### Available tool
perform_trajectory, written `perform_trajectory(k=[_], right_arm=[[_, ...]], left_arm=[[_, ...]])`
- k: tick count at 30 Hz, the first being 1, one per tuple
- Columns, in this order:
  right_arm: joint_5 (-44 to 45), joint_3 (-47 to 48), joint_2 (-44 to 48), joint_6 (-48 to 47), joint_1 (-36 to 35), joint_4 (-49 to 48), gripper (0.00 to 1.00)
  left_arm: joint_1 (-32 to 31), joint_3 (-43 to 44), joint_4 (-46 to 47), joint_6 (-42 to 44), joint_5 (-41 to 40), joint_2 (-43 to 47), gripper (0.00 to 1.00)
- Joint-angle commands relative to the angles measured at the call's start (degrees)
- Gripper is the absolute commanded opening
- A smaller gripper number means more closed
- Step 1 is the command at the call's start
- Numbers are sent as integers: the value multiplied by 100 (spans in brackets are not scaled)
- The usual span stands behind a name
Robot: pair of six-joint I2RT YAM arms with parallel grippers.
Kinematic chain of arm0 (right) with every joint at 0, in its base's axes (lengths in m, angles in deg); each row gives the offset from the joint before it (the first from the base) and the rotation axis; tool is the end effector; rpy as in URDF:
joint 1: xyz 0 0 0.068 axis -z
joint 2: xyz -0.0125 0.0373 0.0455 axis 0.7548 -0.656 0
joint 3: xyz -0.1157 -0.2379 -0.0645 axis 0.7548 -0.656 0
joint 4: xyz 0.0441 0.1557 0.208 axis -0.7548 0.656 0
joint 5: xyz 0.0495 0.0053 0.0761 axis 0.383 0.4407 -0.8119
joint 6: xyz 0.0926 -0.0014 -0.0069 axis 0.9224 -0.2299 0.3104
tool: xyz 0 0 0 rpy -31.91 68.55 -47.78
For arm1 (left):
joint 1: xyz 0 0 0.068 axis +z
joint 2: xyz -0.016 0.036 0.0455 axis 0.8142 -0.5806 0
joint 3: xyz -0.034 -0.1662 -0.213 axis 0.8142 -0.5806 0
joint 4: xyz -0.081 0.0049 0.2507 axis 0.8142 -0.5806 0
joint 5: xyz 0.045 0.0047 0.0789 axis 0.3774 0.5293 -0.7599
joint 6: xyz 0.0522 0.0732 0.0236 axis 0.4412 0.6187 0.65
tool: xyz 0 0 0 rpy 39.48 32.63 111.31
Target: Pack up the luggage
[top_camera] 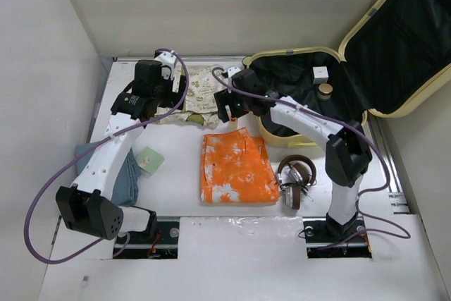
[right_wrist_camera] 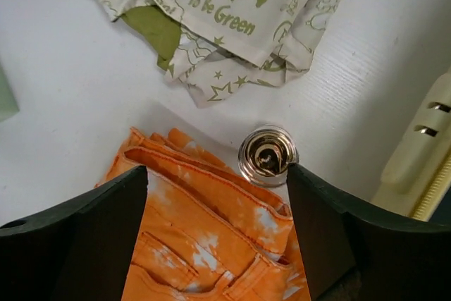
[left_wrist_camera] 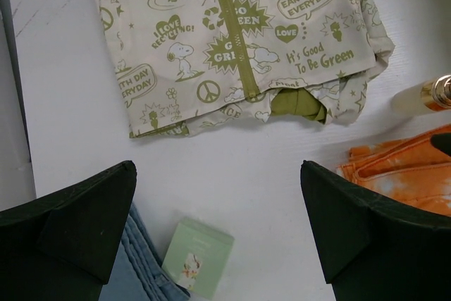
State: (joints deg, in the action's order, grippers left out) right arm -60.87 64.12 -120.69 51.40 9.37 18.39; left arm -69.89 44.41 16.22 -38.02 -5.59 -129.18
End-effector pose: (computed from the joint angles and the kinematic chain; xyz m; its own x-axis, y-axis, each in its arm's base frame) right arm 0.3600 0.3040 0.2589 -0.5786 -0.2916 -0.7617 -0.5905 0.7939 0.1446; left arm 0.3276 -0.0817 0.3601 -0.4283 0.2398 -0.8713 0.2332 0.9608 0.1498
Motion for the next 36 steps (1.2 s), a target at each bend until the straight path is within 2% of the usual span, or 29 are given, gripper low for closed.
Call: perform_trajectory(k=[1, 5, 9, 13, 18, 30, 36], right_arm=[[839, 341, -307, 416, -219, -32, 84], [1623, 535, -580, 583, -220, 346, 84], [1678, 535, -764, 583, -281, 346, 84], [2143, 676, -844, 583, -457, 433, 84], [2074, 544, -572, 233, -571, 161, 83], [2003, 254, -457, 232, -765, 161, 83], [2432, 534, -264, 22, -817, 214, 83]], left_arm=[[-9, 6, 157, -99, 75, 89, 100], [-9, 59, 157, -99, 75, 89, 100], [43, 59, 157, -99, 127, 36, 100], [96, 59, 157, -99, 128, 36, 100], [148, 59, 157, -99, 128, -25, 100], [149, 173, 157, -46, 180, -78, 100], [149, 173, 157, -46, 181, -131, 100]])
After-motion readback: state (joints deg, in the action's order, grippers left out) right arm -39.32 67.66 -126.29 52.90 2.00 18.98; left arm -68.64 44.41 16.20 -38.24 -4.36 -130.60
